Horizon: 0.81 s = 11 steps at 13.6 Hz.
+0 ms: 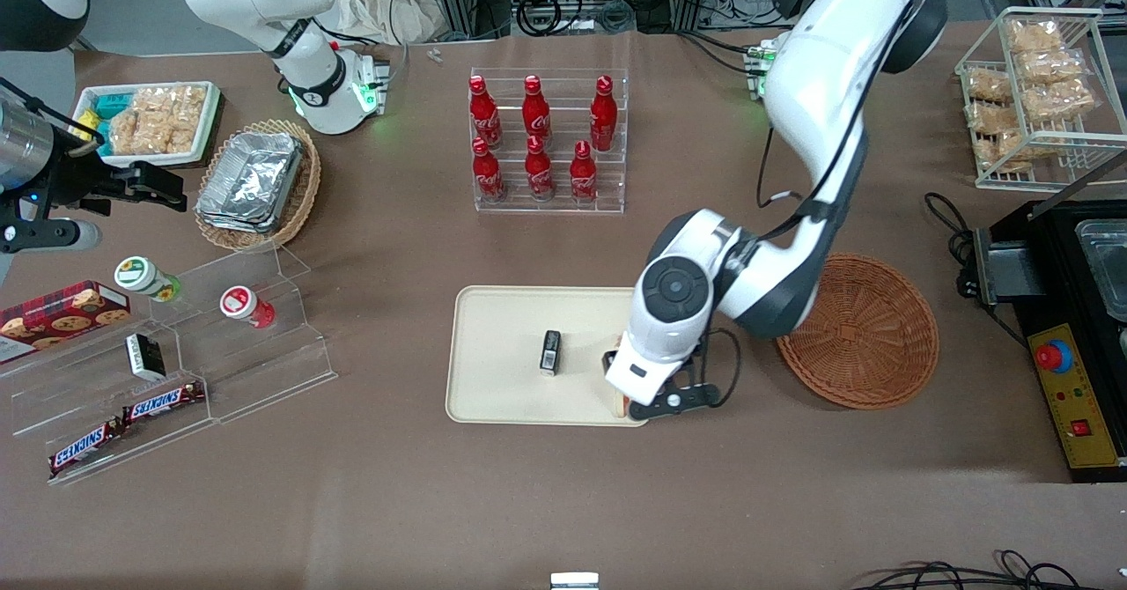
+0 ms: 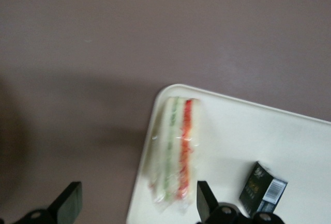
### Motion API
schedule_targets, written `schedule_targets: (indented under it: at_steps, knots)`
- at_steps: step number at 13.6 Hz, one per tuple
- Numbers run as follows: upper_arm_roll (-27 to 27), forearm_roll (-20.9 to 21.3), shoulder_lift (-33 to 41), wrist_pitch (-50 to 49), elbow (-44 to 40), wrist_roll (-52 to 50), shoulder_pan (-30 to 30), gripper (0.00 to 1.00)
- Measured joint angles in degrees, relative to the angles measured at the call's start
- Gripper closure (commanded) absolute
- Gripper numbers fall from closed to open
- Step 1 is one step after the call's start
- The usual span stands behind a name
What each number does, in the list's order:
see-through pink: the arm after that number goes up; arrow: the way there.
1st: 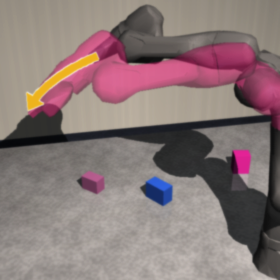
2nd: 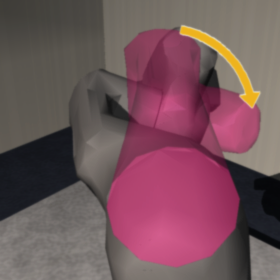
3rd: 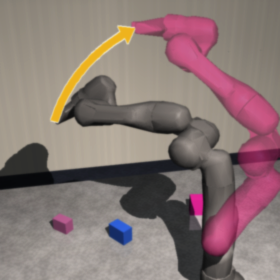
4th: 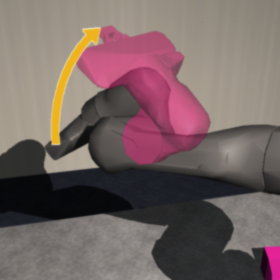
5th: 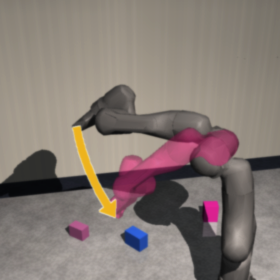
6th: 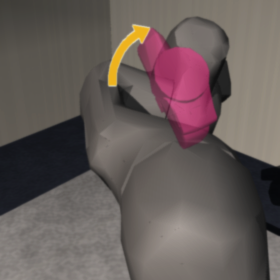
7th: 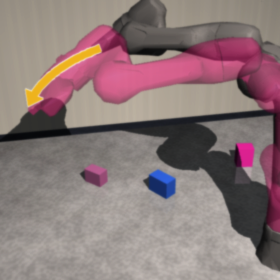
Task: Place sandwich from basket to tray
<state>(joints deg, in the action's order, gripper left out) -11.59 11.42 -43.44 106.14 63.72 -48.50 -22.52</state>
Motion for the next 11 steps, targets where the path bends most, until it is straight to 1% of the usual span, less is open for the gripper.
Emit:
schedule_targets:
  at_steps: [2,4,5,7,8,9,11]
  knots:
    - [-0.10,-0.77,5.19,-9.53,0.16,2.29,4.18,0.02]
    - [-0.03,-1.56,10.12,-15.28,3.09,9.80,8.19,0.02]
    - [0.02,-2.59,12.55,-15.87,5.25,12.41,10.43,0.02]
    - [0.09,-6.76,16.63,-16.08,8.20,17.78,15.87,0.06]
    - [0.12,-8.81,18.49,-16.14,9.53,21.25,18.96,0.06]
    - [0.14,-10.35,20.31,-16.12,11.23,24.65,21.96,0.04]
    - [0.20,-10.97,24.10,-14.23,15.92,28.95,26.19,0.01]
